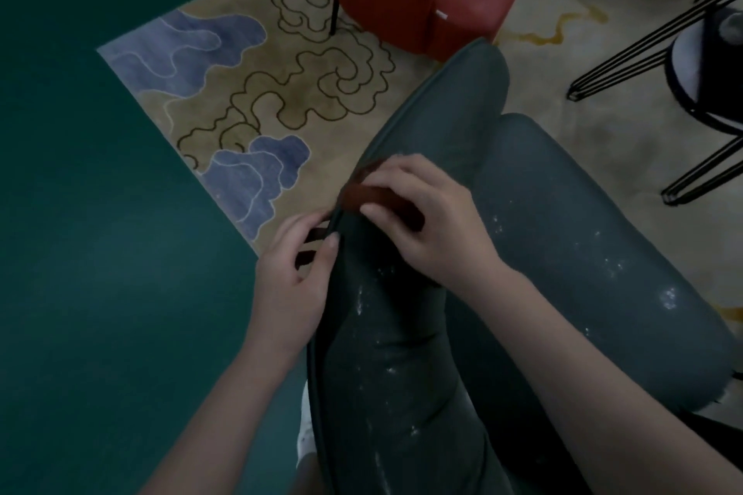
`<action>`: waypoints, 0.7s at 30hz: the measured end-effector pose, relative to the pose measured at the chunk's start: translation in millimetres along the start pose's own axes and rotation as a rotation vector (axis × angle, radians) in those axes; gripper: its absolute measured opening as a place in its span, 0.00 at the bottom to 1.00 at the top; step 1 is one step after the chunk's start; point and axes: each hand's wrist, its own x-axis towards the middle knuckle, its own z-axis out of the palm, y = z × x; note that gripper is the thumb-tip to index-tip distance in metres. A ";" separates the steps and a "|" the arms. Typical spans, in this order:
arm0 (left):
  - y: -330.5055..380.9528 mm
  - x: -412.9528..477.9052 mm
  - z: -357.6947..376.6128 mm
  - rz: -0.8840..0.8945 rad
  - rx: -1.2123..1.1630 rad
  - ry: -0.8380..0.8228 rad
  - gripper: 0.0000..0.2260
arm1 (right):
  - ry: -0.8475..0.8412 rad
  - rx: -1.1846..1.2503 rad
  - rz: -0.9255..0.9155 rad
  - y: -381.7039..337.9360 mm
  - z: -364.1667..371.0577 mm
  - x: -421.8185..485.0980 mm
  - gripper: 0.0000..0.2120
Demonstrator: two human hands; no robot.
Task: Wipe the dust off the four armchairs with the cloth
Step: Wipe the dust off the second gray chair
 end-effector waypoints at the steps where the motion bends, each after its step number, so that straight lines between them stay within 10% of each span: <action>1: -0.7 -1.6 0.3 0.002 0.000 0.019 0.11 | -0.036 0.028 -0.033 -1.9 -0.9 -9.1 0.13; 17: 8.0 -16.2 2.8 -0.149 -0.031 0.070 0.13 | -0.257 0.177 -0.209 -12.0 -8.6 -49.7 0.13; 21: 8.6 -16.2 3.4 -0.149 0.021 0.081 0.13 | -0.067 0.153 -0.071 -1.4 -8.8 -45.6 0.11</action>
